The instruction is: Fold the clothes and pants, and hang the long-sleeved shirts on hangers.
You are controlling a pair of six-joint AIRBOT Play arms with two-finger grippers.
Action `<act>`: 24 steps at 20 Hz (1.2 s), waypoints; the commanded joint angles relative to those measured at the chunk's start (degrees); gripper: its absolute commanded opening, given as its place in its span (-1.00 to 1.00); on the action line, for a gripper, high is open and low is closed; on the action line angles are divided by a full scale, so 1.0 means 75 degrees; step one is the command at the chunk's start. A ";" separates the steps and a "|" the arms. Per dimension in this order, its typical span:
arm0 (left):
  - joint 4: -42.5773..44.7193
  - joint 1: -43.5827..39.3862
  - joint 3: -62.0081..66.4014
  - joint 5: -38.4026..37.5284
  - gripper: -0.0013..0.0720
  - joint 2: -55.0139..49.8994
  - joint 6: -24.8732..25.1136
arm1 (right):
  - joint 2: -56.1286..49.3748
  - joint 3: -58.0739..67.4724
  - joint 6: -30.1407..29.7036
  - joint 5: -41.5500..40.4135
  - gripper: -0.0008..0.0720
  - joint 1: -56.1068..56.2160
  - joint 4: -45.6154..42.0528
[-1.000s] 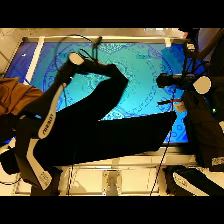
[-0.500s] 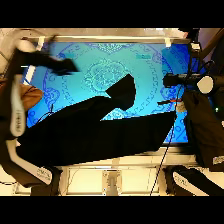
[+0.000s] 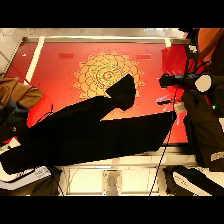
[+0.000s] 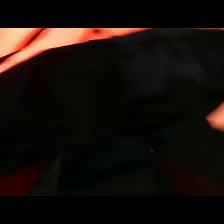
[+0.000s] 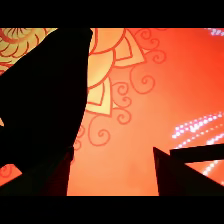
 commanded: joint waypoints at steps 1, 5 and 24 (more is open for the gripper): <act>0.0090 0.2037 -0.2241 0.2273 0.64 0.1055 0.0510 | -0.0050 0.0006 0.0000 0.0006 0.54 -0.0006 0.0318; -0.0242 0.3774 -0.2340 0.2602 0.64 0.0612 0.1029 | -0.0050 0.0006 0.0000 0.0003 0.54 -0.0006 0.0318; -0.1737 0.0959 -0.1376 0.2547 -0.68 -0.2139 0.3316 | -0.0050 0.0006 0.0017 -0.0023 0.54 -0.0006 0.1058</act>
